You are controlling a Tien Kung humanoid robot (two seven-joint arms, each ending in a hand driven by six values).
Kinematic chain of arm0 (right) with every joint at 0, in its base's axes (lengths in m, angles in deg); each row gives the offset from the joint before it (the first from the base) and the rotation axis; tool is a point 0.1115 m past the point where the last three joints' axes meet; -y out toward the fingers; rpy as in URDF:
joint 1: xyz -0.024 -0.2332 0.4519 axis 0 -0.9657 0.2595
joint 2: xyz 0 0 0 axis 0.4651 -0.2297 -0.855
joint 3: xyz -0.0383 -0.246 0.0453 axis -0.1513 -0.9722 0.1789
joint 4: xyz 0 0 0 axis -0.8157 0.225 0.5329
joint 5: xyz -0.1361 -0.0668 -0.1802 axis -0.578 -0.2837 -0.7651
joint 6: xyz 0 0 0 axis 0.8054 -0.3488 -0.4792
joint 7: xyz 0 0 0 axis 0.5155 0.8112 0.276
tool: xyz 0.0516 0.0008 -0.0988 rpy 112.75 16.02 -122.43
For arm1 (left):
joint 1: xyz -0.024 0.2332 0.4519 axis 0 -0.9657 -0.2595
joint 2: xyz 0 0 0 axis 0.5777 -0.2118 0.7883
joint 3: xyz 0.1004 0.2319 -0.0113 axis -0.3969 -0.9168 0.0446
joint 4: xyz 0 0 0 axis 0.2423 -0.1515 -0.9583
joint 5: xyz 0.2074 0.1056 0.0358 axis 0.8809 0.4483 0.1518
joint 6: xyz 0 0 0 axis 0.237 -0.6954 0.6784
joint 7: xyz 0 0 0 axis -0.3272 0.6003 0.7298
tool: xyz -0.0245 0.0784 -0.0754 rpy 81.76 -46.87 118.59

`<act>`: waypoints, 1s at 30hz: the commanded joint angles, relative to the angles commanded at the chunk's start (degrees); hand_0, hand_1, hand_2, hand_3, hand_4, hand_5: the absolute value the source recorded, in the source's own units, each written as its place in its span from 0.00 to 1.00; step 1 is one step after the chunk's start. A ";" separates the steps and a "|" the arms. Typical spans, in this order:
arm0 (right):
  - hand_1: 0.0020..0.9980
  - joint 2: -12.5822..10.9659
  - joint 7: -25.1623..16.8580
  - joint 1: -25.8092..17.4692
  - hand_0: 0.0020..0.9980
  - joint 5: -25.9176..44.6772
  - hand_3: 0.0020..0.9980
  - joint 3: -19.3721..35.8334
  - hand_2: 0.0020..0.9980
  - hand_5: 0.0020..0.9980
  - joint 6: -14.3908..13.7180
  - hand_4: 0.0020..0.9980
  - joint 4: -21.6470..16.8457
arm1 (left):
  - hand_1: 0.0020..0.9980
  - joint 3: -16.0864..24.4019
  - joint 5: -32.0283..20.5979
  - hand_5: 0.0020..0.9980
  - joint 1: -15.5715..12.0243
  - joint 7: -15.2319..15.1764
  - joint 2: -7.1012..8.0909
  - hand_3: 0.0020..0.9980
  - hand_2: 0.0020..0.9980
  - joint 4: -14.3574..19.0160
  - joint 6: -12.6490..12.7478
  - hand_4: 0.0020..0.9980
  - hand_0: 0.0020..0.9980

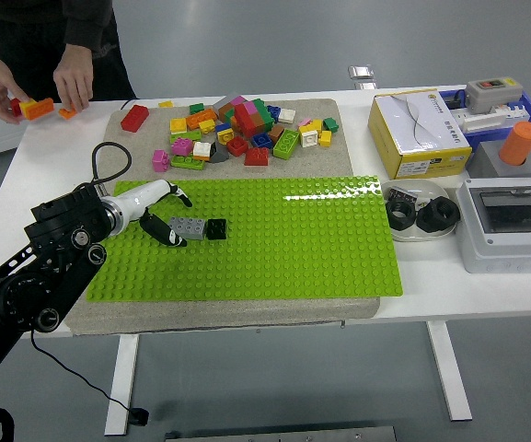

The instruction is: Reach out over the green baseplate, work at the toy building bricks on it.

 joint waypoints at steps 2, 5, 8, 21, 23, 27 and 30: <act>0.64 0.04 -0.02 -0.14 0.69 0.13 0.92 -0.03 0.79 1.00 -0.01 0.92 0.00 | 1.00 0.86 0.58 0.17 -1.54 0.18 0.92 0.74 1.00 2.85 0.00 0.95 1.00; 0.64 0.07 -0.06 -0.37 0.69 0.36 0.92 -0.05 0.79 1.00 -0.02 0.92 0.00 | 1.00 0.43 2.32 0.17 -4.01 -0.12 2.57 0.74 1.00 7.36 1.54 0.95 1.00; 0.64 0.25 0.01 -0.52 0.69 -0.13 0.93 0.43 0.79 1.00 -0.06 0.92 0.00 | 1.00 -1.61 6.08 0.87 -6.97 -1.95 4.65 0.70 1.00 12.44 5.28 0.93 1.00; 0.64 0.82 0.37 -0.66 0.70 -1.59 0.93 1.77 0.79 1.00 -0.35 0.92 0.00 | 1.00 -12.54 12.53 1.00 -9.49 -5.79 8.93 0.73 1.00 21.23 20.48 0.81 1.00; 0.64 0.84 0.39 -0.65 0.70 -1.60 0.93 1.78 0.79 1.00 -0.36 0.92 0.00 | 1.00 -12.89 12.53 1.00 -9.41 -5.76 8.90 0.73 1.00 20.09 21.03 0.81 1.00; 0.64 0.84 0.41 -0.61 0.70 -1.72 0.93 1.82 0.79 1.00 -0.39 0.92 0.00 | 1.00 -13.16 12.10 1.00 -9.03 -5.78 8.94 0.72 1.00 17.18 21.19 0.82 1.00; 0.64 0.85 0.40 -0.56 0.70 -1.89 0.93 1.93 0.79 1.00 -0.40 0.92 0.00 | 1.00 -12.94 11.81 1.00 -8.99 -5.57 9.03 0.72 1.00 15.80 20.72 0.82 1.00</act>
